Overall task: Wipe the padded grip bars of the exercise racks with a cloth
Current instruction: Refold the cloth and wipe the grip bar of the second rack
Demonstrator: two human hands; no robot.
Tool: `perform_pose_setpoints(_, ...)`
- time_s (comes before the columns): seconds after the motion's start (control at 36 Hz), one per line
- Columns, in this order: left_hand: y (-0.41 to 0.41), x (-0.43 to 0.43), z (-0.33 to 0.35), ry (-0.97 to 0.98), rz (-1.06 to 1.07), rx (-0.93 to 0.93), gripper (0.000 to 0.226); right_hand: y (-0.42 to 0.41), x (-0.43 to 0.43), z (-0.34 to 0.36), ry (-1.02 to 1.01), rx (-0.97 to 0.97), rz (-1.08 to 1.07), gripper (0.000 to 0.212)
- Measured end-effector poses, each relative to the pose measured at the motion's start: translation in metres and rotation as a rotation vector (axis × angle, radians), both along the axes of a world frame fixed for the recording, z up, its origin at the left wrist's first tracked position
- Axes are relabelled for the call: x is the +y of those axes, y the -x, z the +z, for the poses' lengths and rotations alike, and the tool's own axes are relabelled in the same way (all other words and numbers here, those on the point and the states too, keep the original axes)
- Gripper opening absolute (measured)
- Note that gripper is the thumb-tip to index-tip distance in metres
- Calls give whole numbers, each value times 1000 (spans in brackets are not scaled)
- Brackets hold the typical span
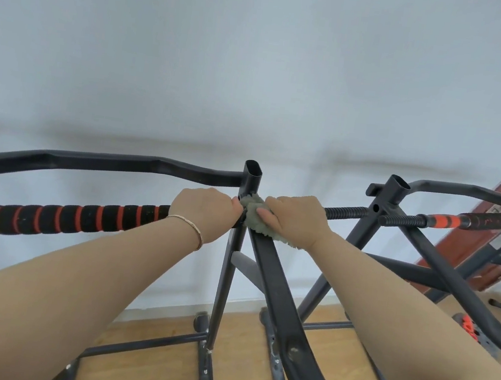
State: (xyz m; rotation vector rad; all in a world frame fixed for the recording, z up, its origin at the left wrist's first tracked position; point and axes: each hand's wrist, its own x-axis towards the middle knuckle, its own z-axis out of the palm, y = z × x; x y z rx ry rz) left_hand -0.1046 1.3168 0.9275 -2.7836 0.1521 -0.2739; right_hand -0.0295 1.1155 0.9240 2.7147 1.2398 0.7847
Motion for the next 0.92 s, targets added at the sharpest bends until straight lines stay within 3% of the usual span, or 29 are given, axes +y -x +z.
perform_pose_setpoints(0.11,0,-2,0,-24,-18,-27,26,-3,2,5,28,-27,20,19)
perform_pose_setpoints(0.19,-3,0,-1,-27,-15,-10,27,2,2,0,-40,-124,37,24)
perform_pose_setpoints(0.31,-7,4,4,31,-9,153,25,6,-14,-13,-251,-166,164,28)
perform_pose_setpoints(0.47,-9,3,16,140,7,310,35,5,-42,-12,16,-94,179,38)
perform_pose_setpoints(0.58,-5,3,9,56,-6,195,23,0,-39,3,117,28,106,55)
perform_pose_setpoints(0.67,-4,3,4,30,-19,124,25,-11,-36,10,252,96,66,57)
perform_pose_setpoints(0.75,-6,4,5,43,-20,128,24,-20,-35,12,261,160,87,59)
perform_pose_setpoints(0.92,-8,5,7,51,-9,153,24,-17,-24,7,169,112,-9,56)
